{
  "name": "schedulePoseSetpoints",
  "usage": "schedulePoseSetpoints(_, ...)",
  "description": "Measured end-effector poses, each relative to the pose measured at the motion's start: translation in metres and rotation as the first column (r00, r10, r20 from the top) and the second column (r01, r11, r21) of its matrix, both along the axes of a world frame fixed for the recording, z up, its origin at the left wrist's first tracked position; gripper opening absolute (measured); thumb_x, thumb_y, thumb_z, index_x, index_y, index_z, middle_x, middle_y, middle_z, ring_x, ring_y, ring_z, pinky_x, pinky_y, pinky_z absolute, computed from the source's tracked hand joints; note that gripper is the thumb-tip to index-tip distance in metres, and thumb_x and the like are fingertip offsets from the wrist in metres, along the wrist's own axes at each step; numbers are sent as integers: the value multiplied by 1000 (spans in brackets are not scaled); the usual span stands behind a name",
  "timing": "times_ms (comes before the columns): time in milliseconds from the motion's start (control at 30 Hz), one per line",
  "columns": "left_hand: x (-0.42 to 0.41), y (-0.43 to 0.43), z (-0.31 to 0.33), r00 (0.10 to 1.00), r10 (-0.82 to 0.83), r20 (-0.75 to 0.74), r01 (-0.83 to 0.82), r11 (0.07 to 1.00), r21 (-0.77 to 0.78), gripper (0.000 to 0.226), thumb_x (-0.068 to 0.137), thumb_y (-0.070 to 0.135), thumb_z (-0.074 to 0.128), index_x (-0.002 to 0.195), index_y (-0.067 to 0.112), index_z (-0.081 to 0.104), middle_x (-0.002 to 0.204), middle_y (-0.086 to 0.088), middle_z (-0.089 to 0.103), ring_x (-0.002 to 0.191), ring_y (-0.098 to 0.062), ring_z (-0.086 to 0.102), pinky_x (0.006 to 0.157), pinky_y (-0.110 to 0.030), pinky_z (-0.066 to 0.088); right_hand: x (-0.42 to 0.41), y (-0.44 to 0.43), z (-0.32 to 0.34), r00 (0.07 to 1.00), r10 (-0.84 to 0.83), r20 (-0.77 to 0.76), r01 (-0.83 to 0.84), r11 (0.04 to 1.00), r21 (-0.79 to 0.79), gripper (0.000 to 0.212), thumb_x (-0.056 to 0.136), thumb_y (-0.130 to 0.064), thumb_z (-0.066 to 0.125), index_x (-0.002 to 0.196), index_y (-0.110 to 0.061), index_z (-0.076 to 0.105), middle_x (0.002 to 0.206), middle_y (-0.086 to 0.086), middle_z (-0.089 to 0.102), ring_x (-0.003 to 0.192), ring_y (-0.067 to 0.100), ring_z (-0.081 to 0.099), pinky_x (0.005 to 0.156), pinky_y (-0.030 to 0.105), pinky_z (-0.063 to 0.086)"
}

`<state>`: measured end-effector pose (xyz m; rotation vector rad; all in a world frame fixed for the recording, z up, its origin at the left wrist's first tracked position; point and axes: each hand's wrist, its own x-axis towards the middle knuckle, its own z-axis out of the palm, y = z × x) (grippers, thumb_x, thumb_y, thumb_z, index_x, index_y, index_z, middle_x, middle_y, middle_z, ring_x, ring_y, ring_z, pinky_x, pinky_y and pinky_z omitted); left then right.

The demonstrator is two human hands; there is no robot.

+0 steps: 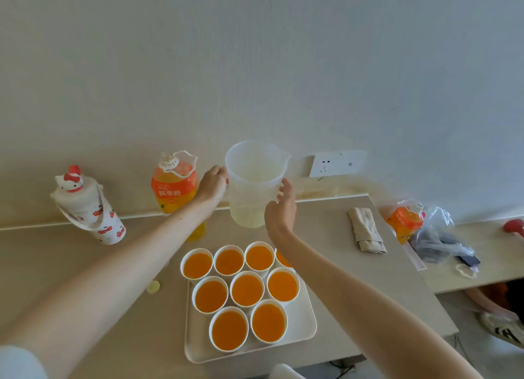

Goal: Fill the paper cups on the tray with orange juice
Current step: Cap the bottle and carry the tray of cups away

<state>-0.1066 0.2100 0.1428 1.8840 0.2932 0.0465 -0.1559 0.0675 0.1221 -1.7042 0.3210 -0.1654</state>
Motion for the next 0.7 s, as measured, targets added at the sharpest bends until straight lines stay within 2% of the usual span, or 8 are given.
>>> schedulePoseSetpoints(200, 26, 3, -41, 992, 79, -103, -81, 996, -20, 22, 98, 19, 39, 80, 15, 51, 95, -10, 60, 92, -22, 54, 77, -35, 39, 33, -18, -29, 981, 145, -128, -149, 989, -22, 71, 84, 17, 34, 145, -20, 36, 140, 8, 48, 130, 23, 46, 103, 35, 45)
schedulePoseSetpoints(333, 35, 1, -61, 986, 82, -148, -85, 996, -11, 20, 99, 15, 39, 93, 8, 57, 96, -11, 60, 90, -22, 53, 79, -33, 39, 45, -27, -45, 963, 180, -201, -184, 983, -4, 69, 85, 16, 31, 145, -16, 38, 141, 10, 49, 132, 24, 46, 103, 33, 44)
schedulePoseSetpoints(400, 38, 0, -70, 982, 82, -170, -83, 997, -3, 18, 99, 13, 38, 91, 9, 54, 96, -12, 58, 90, -22, 52, 80, -33, 39, 50, -30, -54, 957, 181, -224, -187, 982, -2, 67, 84, 15, 33, 143, -15, 42, 140, 10, 52, 130, 24, 48, 102, 33, 45)
schedulePoseSetpoints(533, 42, 1, -85, 978, 97, -184, -97, 995, 14, 25, 98, 9, 38, 76, 13, 48, 89, -7, 57, 85, -21, 50, 69, -29, 36, 55, -31, -66, 950, 169, -262, -180, 984, -15, 59, 86, 8, 38, 139, -16, 49, 134, 8, 58, 125, 23, 53, 91, 25, 45)
schedulePoseSetpoints(633, 41, 5, -91, 980, 79, -183, -69, 996, 63, 20, 98, 9, 38, 84, 8, 51, 83, -8, 54, 81, -21, 47, 61, -29, 34, 57, -32, -69, 946, 171, -276, -183, 983, -17, 59, 85, 10, 37, 138, -12, 51, 133, 10, 59, 125, 22, 54, 91, 23, 43)
schedulePoseSetpoints(700, 40, 8, -95, 979, 75, -189, -59, 994, 91, 20, 98, 10, 39, 82, 9, 51, 80, -8, 53, 78, -22, 46, 64, -31, 36, 55, -32, -71, 947, 169, -273, -181, 983, -20, 58, 85, 9, 38, 137, -12, 53, 132, 11, 60, 124, 23, 54, 94, 27, 44)
